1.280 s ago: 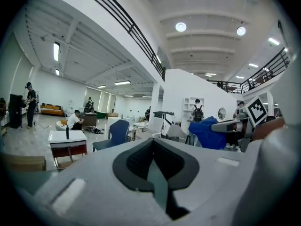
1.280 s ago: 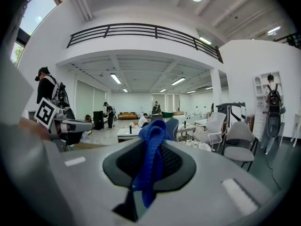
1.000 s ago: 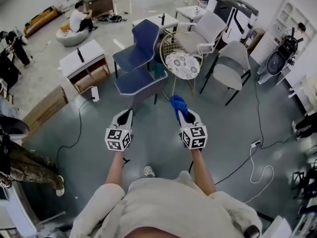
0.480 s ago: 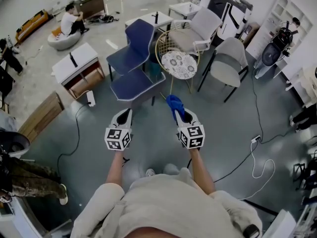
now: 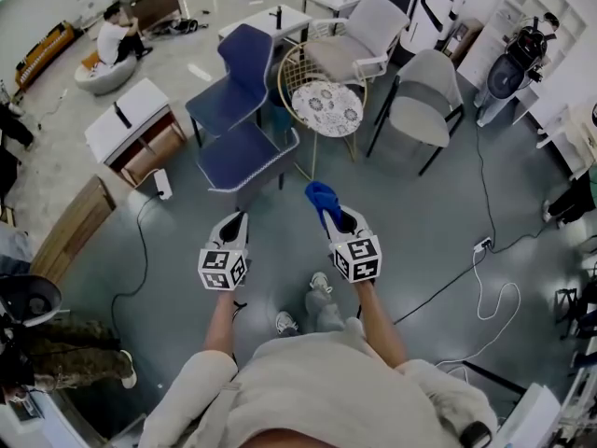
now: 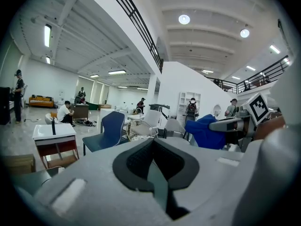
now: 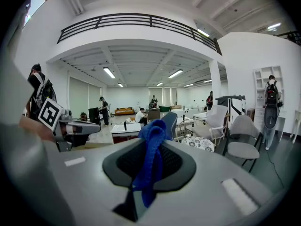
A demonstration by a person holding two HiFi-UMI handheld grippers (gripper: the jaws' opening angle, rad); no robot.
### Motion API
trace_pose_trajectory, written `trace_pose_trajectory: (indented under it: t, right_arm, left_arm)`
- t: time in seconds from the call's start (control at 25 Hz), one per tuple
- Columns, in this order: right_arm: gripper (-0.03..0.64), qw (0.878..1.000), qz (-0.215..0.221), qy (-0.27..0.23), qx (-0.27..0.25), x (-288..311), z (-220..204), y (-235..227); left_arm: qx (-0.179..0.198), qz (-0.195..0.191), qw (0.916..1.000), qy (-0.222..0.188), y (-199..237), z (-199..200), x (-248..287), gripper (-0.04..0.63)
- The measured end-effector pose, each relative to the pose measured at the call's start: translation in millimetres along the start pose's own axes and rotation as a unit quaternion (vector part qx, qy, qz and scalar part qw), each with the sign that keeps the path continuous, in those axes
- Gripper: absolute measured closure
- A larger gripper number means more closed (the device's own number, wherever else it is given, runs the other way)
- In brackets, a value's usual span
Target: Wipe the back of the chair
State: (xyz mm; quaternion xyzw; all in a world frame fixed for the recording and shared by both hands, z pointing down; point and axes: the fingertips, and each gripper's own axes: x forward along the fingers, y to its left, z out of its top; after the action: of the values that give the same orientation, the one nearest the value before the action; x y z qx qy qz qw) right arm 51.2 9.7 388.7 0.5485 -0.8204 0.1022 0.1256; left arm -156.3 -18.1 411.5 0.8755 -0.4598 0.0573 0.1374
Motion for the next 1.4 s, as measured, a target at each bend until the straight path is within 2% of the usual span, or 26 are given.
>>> trace_pose_trajectory:
  t: [0.32, 0.6, 0.96, 1.4]
  right_arm:
    - [0.561, 0.999, 0.033, -0.003, 0.008, 41.6, 5.2, -49.7]
    - [0.561, 0.998, 0.069, 0.001, 0.014, 83.9, 13.9, -88.6]
    - [0.561, 0.992, 0.121, 0.004, 0.027, 111.9, 5.5, -105.6]
    - [0.561, 0.987, 0.157, 0.024, 0.04, 131.9, -32.8, -98.7]
  left_arm:
    - [0.003, 0.024, 0.9996, 0.017, -6.7, 2.2, 62.4, 0.592]
    - [0.008, 0.065, 0.9976, 0.023, 7.2, 16.5, 106.1, 0.592]
    - [0.014, 0.115, 0.9926, 0.039, 12.0, 10.8, 118.7, 0.592]
    - [0.054, 0.144, 0.9837, 0.093, 40.5, -20.3, 118.9, 0.591]
